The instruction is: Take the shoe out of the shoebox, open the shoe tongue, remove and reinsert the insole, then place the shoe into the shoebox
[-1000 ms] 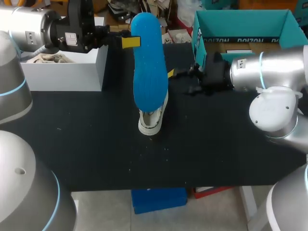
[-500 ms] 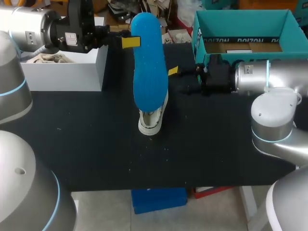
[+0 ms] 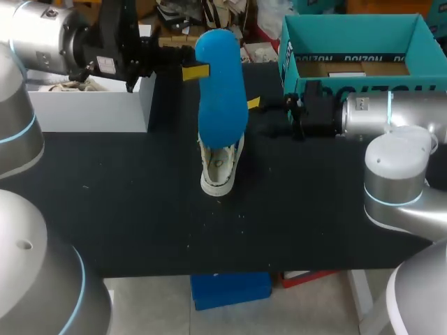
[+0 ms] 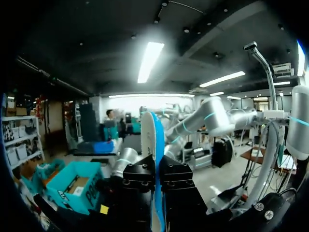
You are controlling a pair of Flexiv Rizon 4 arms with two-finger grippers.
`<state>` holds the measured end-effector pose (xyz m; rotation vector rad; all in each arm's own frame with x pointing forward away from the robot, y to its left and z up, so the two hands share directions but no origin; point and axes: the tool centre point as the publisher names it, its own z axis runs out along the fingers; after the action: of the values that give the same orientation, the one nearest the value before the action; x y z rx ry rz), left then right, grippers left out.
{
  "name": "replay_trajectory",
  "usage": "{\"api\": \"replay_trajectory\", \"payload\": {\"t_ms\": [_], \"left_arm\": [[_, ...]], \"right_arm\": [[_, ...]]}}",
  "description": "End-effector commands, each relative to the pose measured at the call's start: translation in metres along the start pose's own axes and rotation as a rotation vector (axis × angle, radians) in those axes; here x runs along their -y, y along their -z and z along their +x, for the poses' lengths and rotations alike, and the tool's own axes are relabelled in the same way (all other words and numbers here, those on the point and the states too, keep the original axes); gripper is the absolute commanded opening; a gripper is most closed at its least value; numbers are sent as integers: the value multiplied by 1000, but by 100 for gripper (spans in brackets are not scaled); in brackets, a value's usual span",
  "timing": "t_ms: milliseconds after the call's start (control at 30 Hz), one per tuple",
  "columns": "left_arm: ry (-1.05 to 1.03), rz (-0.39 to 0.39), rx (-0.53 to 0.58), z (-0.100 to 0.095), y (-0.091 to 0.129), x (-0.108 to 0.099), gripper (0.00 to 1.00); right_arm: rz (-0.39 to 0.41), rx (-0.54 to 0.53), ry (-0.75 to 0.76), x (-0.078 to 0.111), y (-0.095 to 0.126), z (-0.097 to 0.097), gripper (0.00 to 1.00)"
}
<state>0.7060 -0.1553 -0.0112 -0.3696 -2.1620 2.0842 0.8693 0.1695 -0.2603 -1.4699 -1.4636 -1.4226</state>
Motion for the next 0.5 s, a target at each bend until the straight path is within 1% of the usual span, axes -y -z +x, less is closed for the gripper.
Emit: {"api": "replay_trajectory", "payload": {"t_ms": [33,100,167,200,233,500], "left_arm": [[-781,-174,59,29,0,-13,0],[-844,-208,31,40,-2,-21,0],[-850,-201,-6,51,-5,-26,0],[-822,-195,-15,55,-6,-29,0],[-765,-182,-28,56,-6,-31,0],[-765,-182,-28,56,-6,-31,0]], "right_arm": [[-2,1,0,0,-1,0,100],[-2,1,0,0,-1,0,100],[-2,1,0,0,-1,0,100],[-2,1,0,0,-1,0,100],[-2,1,0,0,-1,0,100],[-2,1,0,0,-1,0,100]]}}
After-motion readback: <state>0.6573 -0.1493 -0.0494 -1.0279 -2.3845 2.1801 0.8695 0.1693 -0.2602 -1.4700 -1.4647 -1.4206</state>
